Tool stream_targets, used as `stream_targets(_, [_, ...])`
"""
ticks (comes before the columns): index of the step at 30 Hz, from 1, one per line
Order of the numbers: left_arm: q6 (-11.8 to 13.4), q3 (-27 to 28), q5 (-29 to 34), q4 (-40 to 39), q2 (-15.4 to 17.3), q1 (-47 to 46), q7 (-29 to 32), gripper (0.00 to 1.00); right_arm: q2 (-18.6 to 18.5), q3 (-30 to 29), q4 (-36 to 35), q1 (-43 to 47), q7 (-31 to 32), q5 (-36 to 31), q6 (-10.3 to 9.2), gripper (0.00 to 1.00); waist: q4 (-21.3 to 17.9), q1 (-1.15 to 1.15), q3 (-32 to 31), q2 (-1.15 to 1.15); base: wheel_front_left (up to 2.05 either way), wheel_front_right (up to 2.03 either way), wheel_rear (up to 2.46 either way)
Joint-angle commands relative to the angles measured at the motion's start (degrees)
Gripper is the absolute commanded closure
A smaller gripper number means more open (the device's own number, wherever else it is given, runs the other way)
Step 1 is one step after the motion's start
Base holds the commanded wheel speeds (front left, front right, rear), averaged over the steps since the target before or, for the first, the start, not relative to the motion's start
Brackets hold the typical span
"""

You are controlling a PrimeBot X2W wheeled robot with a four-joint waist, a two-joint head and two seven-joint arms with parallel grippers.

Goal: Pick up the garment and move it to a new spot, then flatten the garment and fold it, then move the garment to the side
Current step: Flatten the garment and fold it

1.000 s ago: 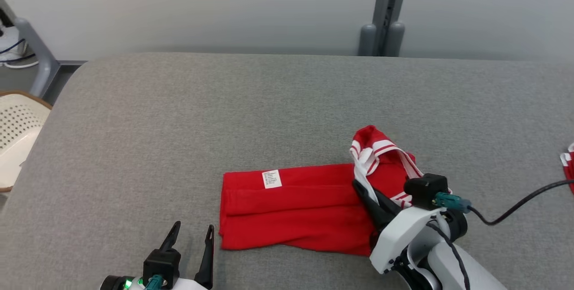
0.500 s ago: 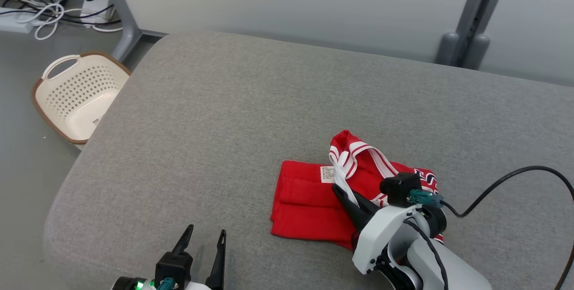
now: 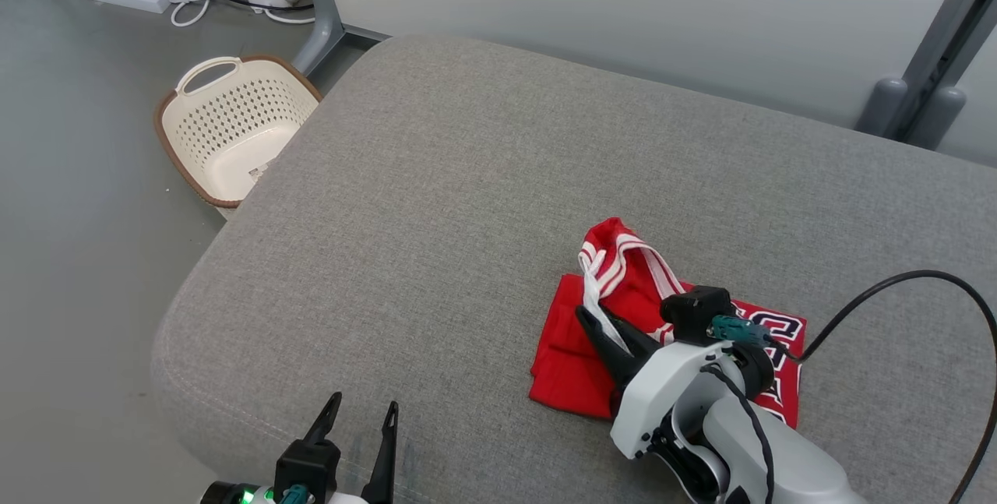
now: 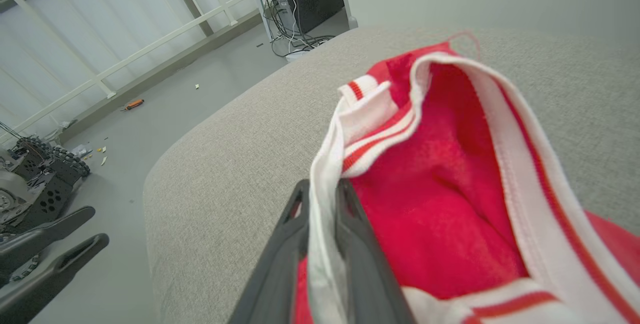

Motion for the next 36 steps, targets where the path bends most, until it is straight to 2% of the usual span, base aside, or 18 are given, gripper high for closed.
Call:
stream_targets(1, [0.4,0.3,-0.3,-0.2,0.2,0.1,-0.2,0.0,-0.3,0.2,0.6,-0.8,-1.0,0.8,0.0,0.02,0.0,0.0,0.1,0.0,0.0,0.0,0.0])
stream_targets(2, [0.4,0.5,-0.3,-0.3,0.2,0.3,-0.2,0.0,-0.3,0.2,0.8,-1.2,-1.4,1.1,0.0,0.0,-0.2,0.0,0.1,0.0,0.0,0.0,0.0])
stream_targets(9, [0.5,1.0,-0.4,-0.8,0.2,-0.3,-0.2,0.0,-0.3,-2.8,1.7,-3.3,-3.6,0.5,0.0,0.0,-4.0,0.0,0.0,0.0,0.0,0.0,0.0])
stream_targets(13, [0.8,1.4,-0.3,-1.4,0.2,-0.9,-0.2,0.0,-0.5,-11.6,-0.6,-2.2,-3.9,-4.4,0.0,0.0,-7.8,0.0,-0.3,0.0,0.0,0.0,0.0])
stream_targets(14, [0.8,1.4,-0.3,-1.4,0.2,-0.9,-0.2,0.0,-0.5,-11.6,-0.6,-2.2,-3.9,-4.4,0.0,0.0,-7.8,0.0,-0.3,0.0,0.0,0.0,0.0])
stream_targets(18, [0.7,1.9,0.0,-1.4,0.2,-1.0,-0.2,0.0,-0.7,-18.0,-3.6,1.4,-3.8,-9.3,0.0,0.0,-10.5,0.0,-0.7,0.0,0.0,0.0,0.0])
stream_targets(22, [0.6,2.5,0.2,-1.2,0.2,-0.8,-0.2,0.0,-0.7,-21.0,-4.8,5.1,-3.8,-12.3,0.0,0.0,-12.5,0.0,-1.3,0.0,0.0,0.0,0.0])
stream_targets(31, [0.1,3.6,0.8,-0.8,0.2,0.2,-0.2,0.0,-0.5,-23.0,-5.3,10.3,-3.9,-14.5,0.0,0.0,-14.3,0.0,-2.1,0.0,0.0,0.0,0.0])
stream_targets(36, [-0.1,3.6,0.9,-0.7,0.2,0.2,-0.2,0.0,-0.3,-21.1,-5.2,10.2,-3.9,-14.9,0.0,0.0,-14.0,0.0,-2.1,0.0,0.0,0.0,0.0])
